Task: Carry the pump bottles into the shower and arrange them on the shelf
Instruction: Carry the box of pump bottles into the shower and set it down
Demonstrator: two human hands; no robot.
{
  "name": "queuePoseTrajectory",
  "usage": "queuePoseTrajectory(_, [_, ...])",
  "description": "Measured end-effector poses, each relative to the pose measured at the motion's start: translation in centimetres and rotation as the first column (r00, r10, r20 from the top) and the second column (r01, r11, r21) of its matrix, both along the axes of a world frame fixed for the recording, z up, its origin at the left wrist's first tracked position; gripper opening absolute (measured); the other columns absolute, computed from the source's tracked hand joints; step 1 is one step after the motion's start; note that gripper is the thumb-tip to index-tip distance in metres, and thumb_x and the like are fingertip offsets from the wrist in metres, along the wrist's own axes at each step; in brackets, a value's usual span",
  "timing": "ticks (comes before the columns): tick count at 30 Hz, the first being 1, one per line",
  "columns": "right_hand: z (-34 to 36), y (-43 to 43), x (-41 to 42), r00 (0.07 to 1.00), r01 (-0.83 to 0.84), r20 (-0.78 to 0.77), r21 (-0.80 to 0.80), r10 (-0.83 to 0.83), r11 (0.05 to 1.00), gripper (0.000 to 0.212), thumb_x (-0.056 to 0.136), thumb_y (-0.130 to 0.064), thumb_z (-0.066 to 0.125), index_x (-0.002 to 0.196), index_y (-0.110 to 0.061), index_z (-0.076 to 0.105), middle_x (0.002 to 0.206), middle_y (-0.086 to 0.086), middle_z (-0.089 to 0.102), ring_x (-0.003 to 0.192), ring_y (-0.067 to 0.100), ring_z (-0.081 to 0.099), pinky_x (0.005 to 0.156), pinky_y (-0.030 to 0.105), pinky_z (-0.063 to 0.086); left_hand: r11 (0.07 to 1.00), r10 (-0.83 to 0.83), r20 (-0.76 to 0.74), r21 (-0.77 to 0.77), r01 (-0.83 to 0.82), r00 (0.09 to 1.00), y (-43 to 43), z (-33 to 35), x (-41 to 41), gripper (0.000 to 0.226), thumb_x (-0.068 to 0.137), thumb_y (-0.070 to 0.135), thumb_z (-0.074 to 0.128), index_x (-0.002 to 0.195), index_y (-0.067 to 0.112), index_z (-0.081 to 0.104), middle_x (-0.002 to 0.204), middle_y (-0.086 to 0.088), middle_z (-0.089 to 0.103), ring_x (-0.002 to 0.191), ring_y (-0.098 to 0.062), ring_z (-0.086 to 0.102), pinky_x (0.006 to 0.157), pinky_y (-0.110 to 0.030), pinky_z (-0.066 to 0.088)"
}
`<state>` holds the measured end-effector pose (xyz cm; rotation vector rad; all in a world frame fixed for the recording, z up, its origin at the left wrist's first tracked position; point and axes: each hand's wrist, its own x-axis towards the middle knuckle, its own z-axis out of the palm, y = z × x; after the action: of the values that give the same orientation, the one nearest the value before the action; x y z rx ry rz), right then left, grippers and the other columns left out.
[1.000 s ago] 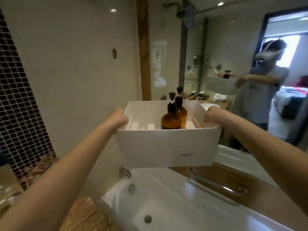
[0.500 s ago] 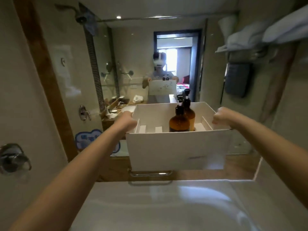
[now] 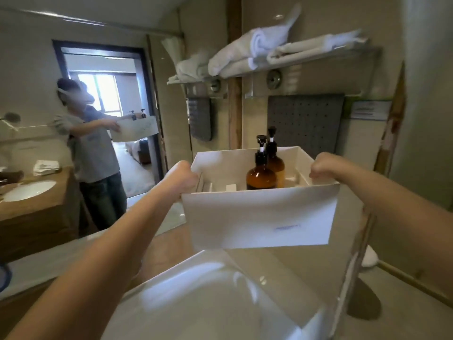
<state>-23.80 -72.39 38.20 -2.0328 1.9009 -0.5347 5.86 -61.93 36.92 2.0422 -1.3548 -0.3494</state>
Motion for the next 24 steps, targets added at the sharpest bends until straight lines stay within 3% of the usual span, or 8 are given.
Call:
queuePoseTrajectory(4, [-0.6,2.2,-8.6,0.987,0.145,-0.065,0.002,-0.145,0.989,0.005,0.084,-0.007,0.058,0.087,-0.003,0.057,0.07,0.01,0.053,0.061,0.022,0.05,0.049,0.027,0.034,0.99,-0.141,-0.015,0.003,0.141,0.99,-2.7,-0.4,-7.3,0.021,0.085,0.008,0.045,0.103,0.0,0.051,0.096,-0.017,0.057,0.094,-0.034,0.057,0.073,-0.039,0.048])
queuePoseTrajectory(7, [-0.8,4.3,-14.4,0.964,0.243,-0.113,0.017,-0.24,0.97,0.007,0.085,-0.007,0.057,0.09,-0.004,0.059,0.083,0.014,0.056,0.072,0.027,0.053,0.056,0.028,0.037,0.974,-0.224,0.03,0.014,0.224,0.974,-4.3,-0.7,-12.7,0.028,0.086,0.007,0.048,0.111,-0.005,0.054,0.111,-0.023,0.059,0.105,-0.038,0.057,0.082,-0.038,0.046])
queuePoseTrajectory(10, [-0.9,6.7,-19.6,0.923,0.376,-0.112,0.061,-0.368,0.925,0.012,0.087,-0.009,0.058,0.096,-0.001,0.061,0.085,0.015,0.057,0.072,0.027,0.054,0.052,0.027,0.037,0.939,-0.342,0.066,0.053,0.339,0.937,-5.7,-0.7,-17.9,0.022,0.085,0.006,0.053,0.105,-0.002,0.058,0.1,-0.017,0.058,0.1,-0.034,0.057,0.074,-0.033,0.041])
queuePoseTrajectory(12, [-0.8,8.1,-22.7,0.901,0.434,-0.073,0.107,-0.428,0.895,0.018,0.087,-0.006,0.057,0.101,0.002,0.062,0.078,0.014,0.057,0.067,0.025,0.053,0.047,0.026,0.035,0.912,-0.409,0.104,0.072,0.404,0.906,-6.3,-0.7,-21.1,0.006,0.084,0.007,0.054,0.085,0.001,0.056,0.09,-0.015,0.056,0.086,-0.03,0.056,0.069,-0.032,0.041])
queuePoseTrajectory(14, [-0.7,9.7,-25.4,0.872,0.49,-0.064,0.128,-0.486,0.862,0.023,0.087,-0.004,0.056,0.108,0.004,0.061,0.084,0.016,0.058,0.065,0.025,0.053,0.045,0.025,0.034,0.886,-0.463,0.115,0.073,0.458,0.879,-7.2,-0.7,-24.2,0.012,0.082,0.008,0.053,0.072,0.003,0.052,0.083,-0.013,0.056,0.078,-0.028,0.055,0.067,-0.032,0.042])
queuePoseTrajectory(17, [-0.8,11.6,-28.9,0.823,0.567,-0.038,0.116,-0.567,0.815,0.03,0.086,-0.003,0.056,0.115,0.004,0.058,0.103,0.02,0.058,0.074,0.026,0.053,0.045,0.024,0.032,0.848,-0.53,0.082,0.051,0.527,0.844,-8.3,-0.5,-28.6,0.006,0.082,0.007,0.052,0.078,0.004,0.056,0.078,-0.012,0.056,0.076,-0.029,0.057,0.065,-0.033,0.043])
queuePoseTrajectory(20, [-0.8,13.3,-31.5,0.762,0.645,-0.001,0.089,-0.648,0.759,0.004,0.085,-0.005,0.056,0.086,-0.002,0.058,0.091,0.015,0.058,0.067,0.023,0.052,0.044,0.021,0.031,0.801,-0.599,0.058,0.046,0.597,0.799,-9.3,-0.1,-32.5,0.01,0.085,0.012,0.053,0.084,0.004,0.059,0.076,-0.009,0.057,0.071,-0.025,0.057,0.058,-0.032,0.042])
queuePoseTrajectory(24, [-0.6,14.6,-34.5,0.661,0.744,0.046,0.082,-0.749,0.663,0.02,0.085,-0.007,0.055,0.067,-0.007,0.049,0.067,0.006,0.052,0.056,0.018,0.05,0.041,0.022,0.033,0.74,-0.673,0.065,0.069,0.669,0.737,-11.1,0.2,-37.1,0.032,0.088,0.015,0.051,0.117,0.002,0.057,0.115,-0.019,0.06,0.105,-0.035,0.058,0.086,-0.039,0.047])
